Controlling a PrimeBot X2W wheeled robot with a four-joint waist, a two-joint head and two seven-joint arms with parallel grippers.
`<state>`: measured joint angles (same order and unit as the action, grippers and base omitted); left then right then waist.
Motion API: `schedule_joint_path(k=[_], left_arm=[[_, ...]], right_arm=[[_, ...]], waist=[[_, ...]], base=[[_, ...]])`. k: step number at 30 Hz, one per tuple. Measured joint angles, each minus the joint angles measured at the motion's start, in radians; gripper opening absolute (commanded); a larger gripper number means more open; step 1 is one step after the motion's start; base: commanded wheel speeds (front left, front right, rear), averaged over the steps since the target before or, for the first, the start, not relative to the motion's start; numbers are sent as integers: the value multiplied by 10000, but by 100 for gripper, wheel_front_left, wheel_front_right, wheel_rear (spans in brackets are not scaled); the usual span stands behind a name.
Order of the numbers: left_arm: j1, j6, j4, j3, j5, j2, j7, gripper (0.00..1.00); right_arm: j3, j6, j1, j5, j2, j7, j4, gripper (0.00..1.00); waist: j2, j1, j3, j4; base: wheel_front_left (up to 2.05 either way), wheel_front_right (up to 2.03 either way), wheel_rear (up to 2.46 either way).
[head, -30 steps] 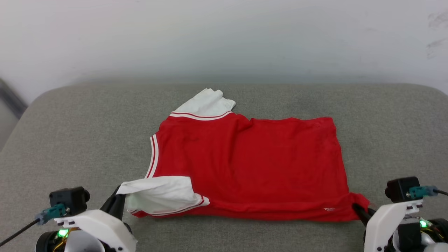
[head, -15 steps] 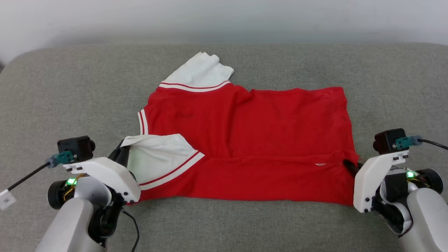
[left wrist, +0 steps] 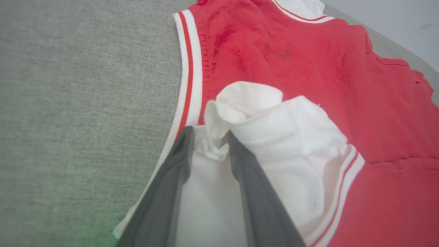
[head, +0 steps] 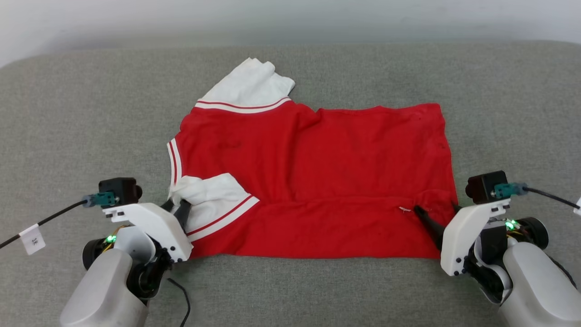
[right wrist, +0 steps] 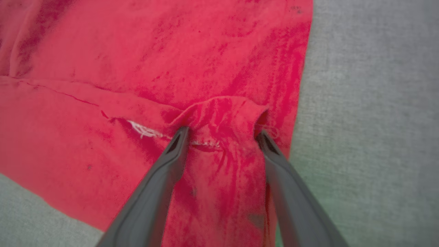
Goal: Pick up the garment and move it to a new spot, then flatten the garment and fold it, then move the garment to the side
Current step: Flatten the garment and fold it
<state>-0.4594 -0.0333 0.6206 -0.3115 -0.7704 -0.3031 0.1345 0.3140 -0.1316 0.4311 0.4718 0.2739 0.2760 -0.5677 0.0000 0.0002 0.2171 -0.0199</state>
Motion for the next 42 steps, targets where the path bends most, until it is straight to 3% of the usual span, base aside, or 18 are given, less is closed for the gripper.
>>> schedule_joint_path(k=[8,16,24,30,40,41,42], left_arm=[[124,-105,215,107,-10,-357,-297,100],[554,71,-1152,21,15,-1244,757,100],[1004,497,-3104,-104,-485,-2610,3837,100],[1230,913,-3975,-180,-874,-3540,5937,100],[1583,1275,-4249,-199,-1620,-3733,7302,100],[1585,1306,-4243,-163,-1741,-3693,7367,46],[1589,1313,-4222,-113,-1862,-3657,7388,28]], right_arm=[[171,6,-646,378,318,-2429,558,100],[-899,6,-1615,-242,359,-4165,2255,100],[-2307,8,-2879,-1333,-447,-3659,4464,100],[-2602,8,-3132,-1732,-1068,-3160,5614,100],[-2677,8,-2967,-1891,-1480,-3005,5919,100],[-2679,8,-2935,-1891,-1480,-3001,5916,100],[-2681,8,-2913,-1889,-1482,-3001,5910,100]], waist=[[0,-1,-722,-113],[0,-2,-1512,-403],[0,-3,-1494,-756],[0,-2,-830,-985],[0,-2,236,-1286],[0,-2,277,-1297],[0,-2,300,-1297]], base=[[0,0,0],[0,0,0],[0,0,0],[0,0,0],[0,0,0],[0,0,0],[0,0,0]])
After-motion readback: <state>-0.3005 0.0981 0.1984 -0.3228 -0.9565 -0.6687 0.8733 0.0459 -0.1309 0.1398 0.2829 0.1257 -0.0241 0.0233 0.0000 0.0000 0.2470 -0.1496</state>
